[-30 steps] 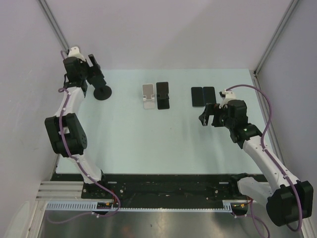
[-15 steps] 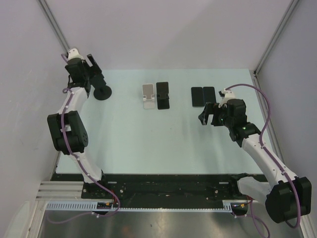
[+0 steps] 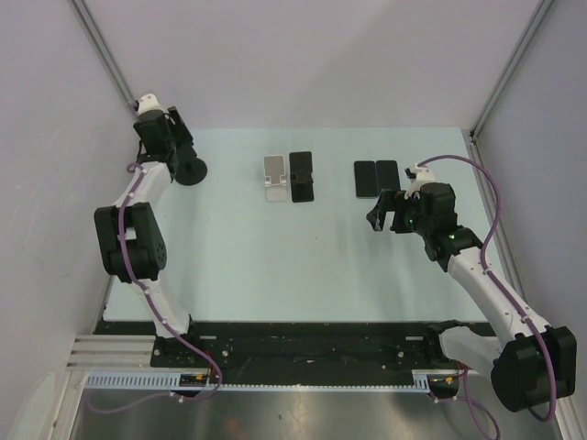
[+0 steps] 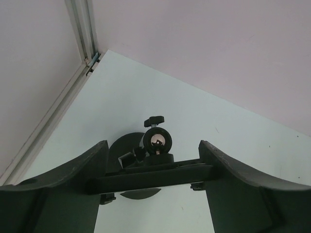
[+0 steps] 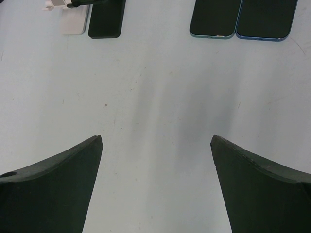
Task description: Remove the phone from the phone stand
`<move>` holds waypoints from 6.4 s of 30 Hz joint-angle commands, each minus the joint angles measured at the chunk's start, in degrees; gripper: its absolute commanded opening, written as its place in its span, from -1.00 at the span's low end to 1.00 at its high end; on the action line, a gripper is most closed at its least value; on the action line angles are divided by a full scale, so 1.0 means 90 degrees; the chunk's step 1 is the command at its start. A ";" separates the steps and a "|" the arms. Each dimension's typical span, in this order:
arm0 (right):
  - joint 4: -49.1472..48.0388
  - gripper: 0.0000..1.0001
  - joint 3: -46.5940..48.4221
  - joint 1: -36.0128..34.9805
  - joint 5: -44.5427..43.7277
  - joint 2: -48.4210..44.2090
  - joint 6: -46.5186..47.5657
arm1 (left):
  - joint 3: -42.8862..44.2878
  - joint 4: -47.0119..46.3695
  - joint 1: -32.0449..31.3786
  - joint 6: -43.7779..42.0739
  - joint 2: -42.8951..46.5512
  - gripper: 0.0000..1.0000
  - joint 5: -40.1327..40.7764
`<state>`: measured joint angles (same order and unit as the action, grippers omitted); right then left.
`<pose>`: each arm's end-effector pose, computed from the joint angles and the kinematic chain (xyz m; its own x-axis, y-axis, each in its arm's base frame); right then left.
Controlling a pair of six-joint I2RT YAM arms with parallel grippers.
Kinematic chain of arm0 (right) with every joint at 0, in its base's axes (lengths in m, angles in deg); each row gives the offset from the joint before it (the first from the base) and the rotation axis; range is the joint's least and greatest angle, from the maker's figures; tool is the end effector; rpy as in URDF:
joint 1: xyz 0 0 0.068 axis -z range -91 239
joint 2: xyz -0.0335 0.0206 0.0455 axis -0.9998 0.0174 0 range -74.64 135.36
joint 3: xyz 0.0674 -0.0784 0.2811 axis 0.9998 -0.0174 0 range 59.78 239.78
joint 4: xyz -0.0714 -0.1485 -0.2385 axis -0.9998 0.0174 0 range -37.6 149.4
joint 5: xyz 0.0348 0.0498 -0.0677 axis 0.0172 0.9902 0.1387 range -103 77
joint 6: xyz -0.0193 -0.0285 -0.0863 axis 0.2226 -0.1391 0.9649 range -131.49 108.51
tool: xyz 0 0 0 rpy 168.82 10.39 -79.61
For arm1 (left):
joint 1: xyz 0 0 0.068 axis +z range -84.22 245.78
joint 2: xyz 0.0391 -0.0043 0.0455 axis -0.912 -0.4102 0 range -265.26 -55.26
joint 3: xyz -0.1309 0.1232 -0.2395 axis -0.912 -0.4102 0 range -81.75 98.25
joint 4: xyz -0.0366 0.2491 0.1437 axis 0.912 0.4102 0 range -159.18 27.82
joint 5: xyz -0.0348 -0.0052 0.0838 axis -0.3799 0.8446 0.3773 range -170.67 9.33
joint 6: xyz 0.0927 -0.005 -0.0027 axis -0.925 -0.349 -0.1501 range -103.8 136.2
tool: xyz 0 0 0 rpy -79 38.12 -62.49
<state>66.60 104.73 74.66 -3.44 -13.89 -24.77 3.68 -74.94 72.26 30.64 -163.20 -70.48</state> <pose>0.2816 0.0863 0.2724 -0.5596 0.0906 -0.8238 -0.2622 0.9236 0.2797 0.5314 0.0752 0.2958 -0.2076 -0.2705 -0.9401 -0.3419 0.9205 -0.1894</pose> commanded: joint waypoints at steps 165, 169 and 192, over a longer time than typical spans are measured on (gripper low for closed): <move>-0.3442 0.56 0.0269 -0.5085 -0.1599 0.1423 0.0792 | -0.5332 0.0816 -0.4988 0.0867 0.6495 -0.99 -0.1328; -0.3560 0.42 0.0338 -0.5095 -0.1775 0.1541 0.0850 | -0.5322 0.0816 -0.5027 0.0867 0.6476 -0.99 -0.1338; -0.2448 -1.00 0.0426 -0.4823 -0.2020 0.1278 0.0431 | -0.5264 0.0903 -0.5007 0.0145 0.6466 -1.00 -0.1435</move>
<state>39.45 106.98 28.43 -20.27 1.08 -18.04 -46.27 -67.97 26.96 36.36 -105.61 -82.63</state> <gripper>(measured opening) 0.314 0.765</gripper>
